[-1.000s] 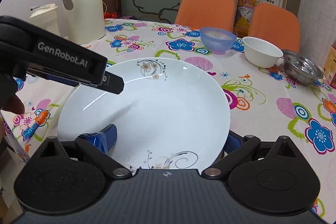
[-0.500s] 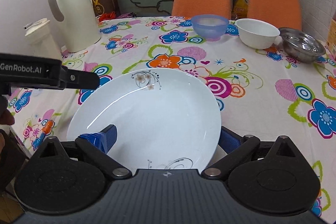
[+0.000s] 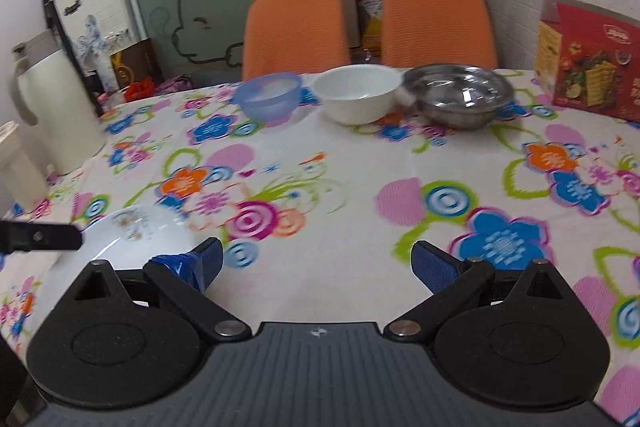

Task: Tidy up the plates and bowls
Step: 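Move the left tool to the steel bowl beside the cracker box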

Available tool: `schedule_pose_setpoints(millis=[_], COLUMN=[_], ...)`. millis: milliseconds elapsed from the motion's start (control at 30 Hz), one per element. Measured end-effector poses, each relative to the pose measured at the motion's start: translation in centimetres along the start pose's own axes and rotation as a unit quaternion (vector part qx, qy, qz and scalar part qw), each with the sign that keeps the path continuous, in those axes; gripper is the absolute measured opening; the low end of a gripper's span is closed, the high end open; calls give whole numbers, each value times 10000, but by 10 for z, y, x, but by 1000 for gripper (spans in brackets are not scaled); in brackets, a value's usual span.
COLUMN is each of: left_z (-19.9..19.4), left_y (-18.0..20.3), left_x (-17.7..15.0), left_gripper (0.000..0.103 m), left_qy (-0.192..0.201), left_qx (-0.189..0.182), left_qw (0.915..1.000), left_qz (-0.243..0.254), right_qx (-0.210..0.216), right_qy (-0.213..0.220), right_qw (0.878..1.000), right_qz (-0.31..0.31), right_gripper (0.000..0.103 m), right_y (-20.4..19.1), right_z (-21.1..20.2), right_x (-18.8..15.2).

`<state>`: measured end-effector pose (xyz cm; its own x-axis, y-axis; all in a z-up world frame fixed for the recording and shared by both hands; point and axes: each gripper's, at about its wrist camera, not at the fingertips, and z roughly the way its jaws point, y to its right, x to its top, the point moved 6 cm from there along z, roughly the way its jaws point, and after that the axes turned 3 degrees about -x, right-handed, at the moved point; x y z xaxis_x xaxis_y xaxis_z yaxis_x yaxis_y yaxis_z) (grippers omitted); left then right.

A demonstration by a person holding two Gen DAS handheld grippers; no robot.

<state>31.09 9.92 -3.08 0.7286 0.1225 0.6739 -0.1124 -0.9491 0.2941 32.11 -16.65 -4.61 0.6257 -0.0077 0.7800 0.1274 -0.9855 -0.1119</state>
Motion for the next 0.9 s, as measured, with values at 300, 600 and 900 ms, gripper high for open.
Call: schedule_pose_setpoints(millis=[300,600,900], left_z=[27,32,33], left_y=[20,1,3], left_x=[13,33,31], left_gripper=[94,95,97], left_qy=[-71,-11,-82], left_qx=[-54,175,-1], left_qw=[9998,9996,10000], left_qz=[181,200,22], right_qx=[-1284,-1698,-1350], right_qy=[-577,-1814,-2335], right_qw=[9896,9685,9624], right_qz=[292,-157,-317], right_gripper=[88,88,88], right_y=[132,159,146], right_z=[103,190,168], right_x=[121,124,101])
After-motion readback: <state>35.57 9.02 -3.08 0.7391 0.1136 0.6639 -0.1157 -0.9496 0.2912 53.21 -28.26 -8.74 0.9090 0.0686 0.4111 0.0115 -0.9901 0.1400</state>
